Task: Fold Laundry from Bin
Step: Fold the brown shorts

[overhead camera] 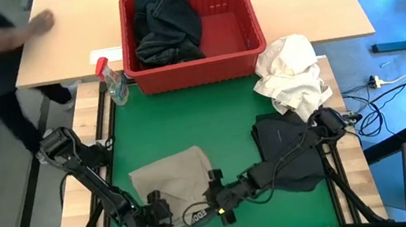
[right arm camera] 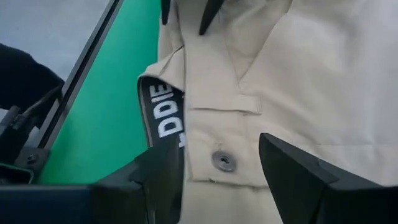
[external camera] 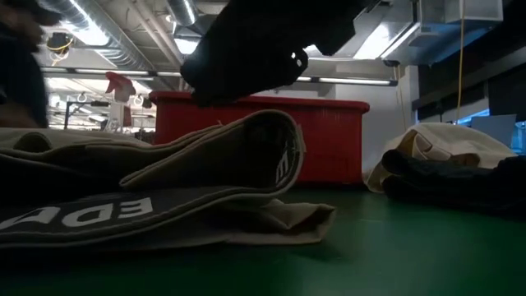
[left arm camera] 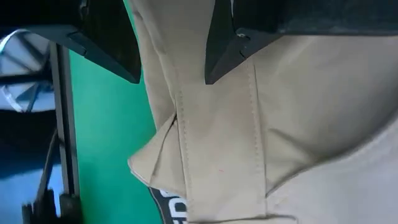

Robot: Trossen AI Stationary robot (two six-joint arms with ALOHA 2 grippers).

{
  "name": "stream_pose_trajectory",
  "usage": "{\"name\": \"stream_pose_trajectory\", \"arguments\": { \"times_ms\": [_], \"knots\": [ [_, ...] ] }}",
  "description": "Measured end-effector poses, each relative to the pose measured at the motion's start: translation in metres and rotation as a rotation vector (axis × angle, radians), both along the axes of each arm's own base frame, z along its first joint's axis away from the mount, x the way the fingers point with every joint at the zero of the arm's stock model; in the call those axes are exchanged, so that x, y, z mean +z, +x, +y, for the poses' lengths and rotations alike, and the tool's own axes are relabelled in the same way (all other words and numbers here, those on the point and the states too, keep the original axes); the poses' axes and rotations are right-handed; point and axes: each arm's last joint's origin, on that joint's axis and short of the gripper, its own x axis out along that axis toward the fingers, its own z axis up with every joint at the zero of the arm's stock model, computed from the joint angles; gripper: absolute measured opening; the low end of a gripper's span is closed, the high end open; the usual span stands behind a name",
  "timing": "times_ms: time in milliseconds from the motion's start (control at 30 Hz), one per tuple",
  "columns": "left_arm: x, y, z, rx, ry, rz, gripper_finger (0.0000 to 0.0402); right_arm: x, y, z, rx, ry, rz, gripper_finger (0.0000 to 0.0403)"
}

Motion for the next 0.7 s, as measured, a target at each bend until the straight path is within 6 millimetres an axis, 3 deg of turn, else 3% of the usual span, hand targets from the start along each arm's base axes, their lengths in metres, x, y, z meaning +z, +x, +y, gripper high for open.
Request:
{"name": "stream_pose_trajectory", "arguments": {
  "times_ms": [267, 467, 567, 700],
  "knots": [
    [0.000, 0.010, 0.009, -0.002, 0.054, -0.017, 0.0172, 0.003, 0.001, 0.000, 0.003, 0.009, -0.006, 0.0222],
    [0.001, 0.014, 0.011, 0.010, 0.034, -0.020, 0.0172, 0.017, -0.012, 0.027, 0.081, 0.121, -0.015, 0.0222],
    [0.003, 0.018, 0.011, 0.025, 0.007, -0.042, 0.0172, 0.007, -0.015, 0.039, 0.041, 0.169, -0.002, 0.0222],
    [0.009, 0.023, 0.009, 0.050, -0.084, -0.066, 0.0172, -0.004, -0.011, 0.036, -0.071, 0.183, 0.005, 0.0222]
  ]
}}
